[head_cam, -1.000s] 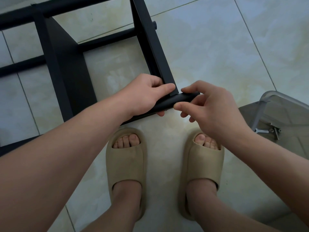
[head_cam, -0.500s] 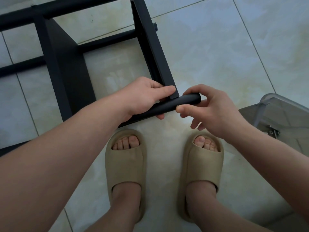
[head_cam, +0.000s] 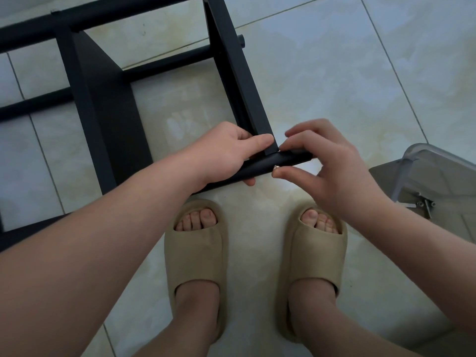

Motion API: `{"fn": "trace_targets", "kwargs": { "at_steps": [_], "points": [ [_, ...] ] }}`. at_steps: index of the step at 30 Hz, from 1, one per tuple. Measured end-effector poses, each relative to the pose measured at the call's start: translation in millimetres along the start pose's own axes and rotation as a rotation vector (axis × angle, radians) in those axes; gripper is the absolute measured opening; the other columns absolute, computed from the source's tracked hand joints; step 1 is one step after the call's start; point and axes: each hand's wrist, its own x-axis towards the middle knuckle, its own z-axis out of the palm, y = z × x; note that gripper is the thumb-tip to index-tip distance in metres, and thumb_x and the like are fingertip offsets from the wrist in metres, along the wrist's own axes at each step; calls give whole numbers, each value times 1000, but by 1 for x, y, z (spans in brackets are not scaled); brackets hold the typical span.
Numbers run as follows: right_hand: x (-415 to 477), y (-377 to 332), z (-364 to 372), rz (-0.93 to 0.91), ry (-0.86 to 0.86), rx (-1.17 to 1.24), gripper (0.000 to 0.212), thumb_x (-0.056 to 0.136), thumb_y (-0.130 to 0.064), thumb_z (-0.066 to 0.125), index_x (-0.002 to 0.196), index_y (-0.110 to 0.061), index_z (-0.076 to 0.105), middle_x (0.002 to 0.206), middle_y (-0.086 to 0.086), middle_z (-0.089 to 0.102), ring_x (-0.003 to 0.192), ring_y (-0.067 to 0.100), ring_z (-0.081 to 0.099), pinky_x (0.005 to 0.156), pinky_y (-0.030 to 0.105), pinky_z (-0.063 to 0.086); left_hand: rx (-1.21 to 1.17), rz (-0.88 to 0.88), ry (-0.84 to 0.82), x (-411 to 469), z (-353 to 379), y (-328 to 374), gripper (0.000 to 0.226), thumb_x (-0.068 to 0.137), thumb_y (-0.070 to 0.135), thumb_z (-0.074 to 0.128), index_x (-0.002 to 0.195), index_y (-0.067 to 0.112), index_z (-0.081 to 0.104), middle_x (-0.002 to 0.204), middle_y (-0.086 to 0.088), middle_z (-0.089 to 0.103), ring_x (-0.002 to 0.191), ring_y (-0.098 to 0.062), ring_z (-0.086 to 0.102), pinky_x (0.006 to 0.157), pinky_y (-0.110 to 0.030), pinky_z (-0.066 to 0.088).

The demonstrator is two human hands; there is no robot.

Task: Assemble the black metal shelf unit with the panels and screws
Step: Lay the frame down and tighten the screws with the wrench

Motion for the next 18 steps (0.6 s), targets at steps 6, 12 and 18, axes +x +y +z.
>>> {"fn": "trace_targets", "kwargs": {
  "at_steps": [6,12,18],
  "points": [
    [-10,0,12,-229,124,-151,11,89,-11,73,85,-1,72,105,10,67,92,35,61,75,46,50,-17,15,11,2,1,-3,44,98,51,54,90,11,72,71,-10,75,68,-21,72,80,-37,51],
    [-7,-1,10,-239,31,-103,12,93,-12,68,90,0,67,110,10,62,90,33,63,75,49,53,16,23,15,3,2,-2,47,99,51,51,93,8,71,65,-8,73,55,-11,66,59,-21,44],
    [-4,3,7,-196,16,-95,20,90,-11,77,98,1,64,106,11,61,88,30,62,74,46,53,33,42,11,4,3,-3,48,101,50,48,96,7,68,66,-9,73,57,-13,67,65,-28,44]
  ]
}}
